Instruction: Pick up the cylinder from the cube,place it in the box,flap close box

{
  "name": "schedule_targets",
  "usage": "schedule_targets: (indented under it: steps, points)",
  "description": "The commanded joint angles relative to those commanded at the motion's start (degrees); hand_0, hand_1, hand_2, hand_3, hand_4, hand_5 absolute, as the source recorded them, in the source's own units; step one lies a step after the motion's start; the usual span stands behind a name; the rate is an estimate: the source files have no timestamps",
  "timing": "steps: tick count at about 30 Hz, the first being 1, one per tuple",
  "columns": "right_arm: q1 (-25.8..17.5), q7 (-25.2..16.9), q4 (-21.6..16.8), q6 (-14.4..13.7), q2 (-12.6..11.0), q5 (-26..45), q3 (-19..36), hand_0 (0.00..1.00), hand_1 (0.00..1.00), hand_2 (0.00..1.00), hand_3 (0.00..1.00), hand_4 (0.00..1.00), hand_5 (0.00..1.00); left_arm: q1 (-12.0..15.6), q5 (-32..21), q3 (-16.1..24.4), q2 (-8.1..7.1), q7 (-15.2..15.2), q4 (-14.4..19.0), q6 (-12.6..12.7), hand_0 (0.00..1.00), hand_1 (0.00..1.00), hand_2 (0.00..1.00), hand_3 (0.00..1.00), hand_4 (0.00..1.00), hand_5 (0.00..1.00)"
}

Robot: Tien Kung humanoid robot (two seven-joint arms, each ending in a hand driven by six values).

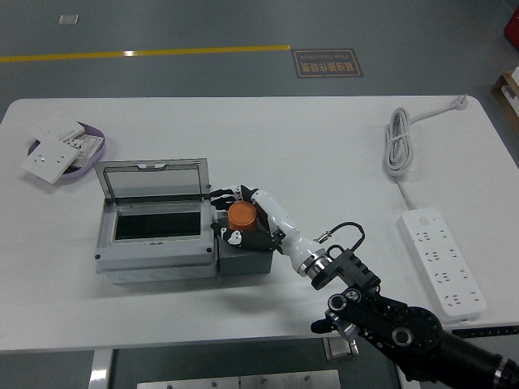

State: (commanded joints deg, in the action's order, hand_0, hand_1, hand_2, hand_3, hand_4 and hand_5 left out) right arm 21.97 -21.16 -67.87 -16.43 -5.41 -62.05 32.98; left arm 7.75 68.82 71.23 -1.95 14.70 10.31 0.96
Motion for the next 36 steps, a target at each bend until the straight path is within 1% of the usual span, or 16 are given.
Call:
schedule_targets:
  steps: [6, 7, 12, 13, 18, 19, 23, 29, 33, 36]
  points:
    - [0.02, 0.08, 0.12, -0.08, 0.02, 0.33, -0.14, 0.519, 0.531, 0.495, 0.464, 0.002, 0.002, -0.06, -0.04, -0.02, -0.03, -0.07, 0.00, 0.01, 0.923, 0.852, 0.854, 0.951, 0.002, 0.002]
    - [0.03, 0.08, 0.13, -0.12, 0.03, 0.40, -0.15, 0.442, 0.484, 0.451, 0.404, 0.002, 0.002, -0.06, 0.01, 0.01, -0.04, -0.06, 0.00, 0.01, 0.923, 0.852, 0.854, 0.951, 0.002, 0.002]
    - [0.05, 0.08, 0.29, -0.21, 0.06, 0.70, -0.37, 0.442, 0.484, 0.451, 0.404, 0.002, 0.002, -0.10, -0.05, -0.03, -0.08, -0.15, 0.00, 0.02, 0.923, 0.852, 0.854, 0.951, 0.002, 0.002]
    - [0.06, 0.09, 0.34, -0.21, 0.06, 0.76, -0.52, 0.399, 0.448, 0.424, 0.374, 0.002, 0.002, -0.11, -0.08, -0.07, -0.08, -0.18, 0.00, 0.03, 0.923, 0.852, 0.854, 0.951, 0.002, 0.002]
    - [0.10, 0.07, 0.31, -0.43, 0.04, 0.72, -0.74, 0.399, 0.448, 0.424, 0.374, 0.002, 0.002, -0.11, -0.10, -0.11, -0.06, -0.25, 0.00, 0.03, 0.923, 0.852, 0.854, 0.951, 0.002, 0.002]
    - [0.08, 0.02, 0.26, -0.50, 0.03, 0.68, -0.63, 0.348, 0.417, 0.387, 0.324, 0.002, 0.002, -0.10, -0.12, -0.14, -0.06, -0.27, 0.00, 0.04, 0.923, 0.852, 0.854, 0.951, 0.002, 0.002]
    - [0.10, -0.11, -0.27, -0.83, 0.02, 0.16, 0.59, 0.348, 0.417, 0.387, 0.324, 0.002, 0.002, -0.05, -0.06, -0.07, -0.03, -0.32, 0.00, 0.06, 0.923, 0.852, 0.854, 0.951, 0.002, 0.002]
    - [1.13, 0.75, -3.21, -1.53, 0.01, -1.63, 2.07, 0.343, 0.404, 0.376, 0.313, 0.002, 0.002, 0.21, 0.18, 0.25, 0.08, -0.19, 0.00, 0.12, 0.923, 0.852, 0.854, 0.951, 0.002, 0.002]
    - [3.32, 2.64, -5.47, -2.83, 0.46, -4.16, 0.58, 0.344, 0.394, 0.368, 0.300, 0.002, 0.002, 0.40, 0.11, 0.34, 0.13, -0.11, 0.00, 0.19, 0.923, 0.852, 0.854, 0.951, 0.002, 0.002]
    - [6.34, 4.94, -6.46, -4.24, 1.55, -6.86, -2.03, 0.344, 0.394, 0.368, 0.300, 0.002, 0.002, 0.56, 0.26, 0.50, 0.05, 0.00, 0.00, 0.21, 0.923, 0.852, 0.854, 0.951, 0.002, 0.002]
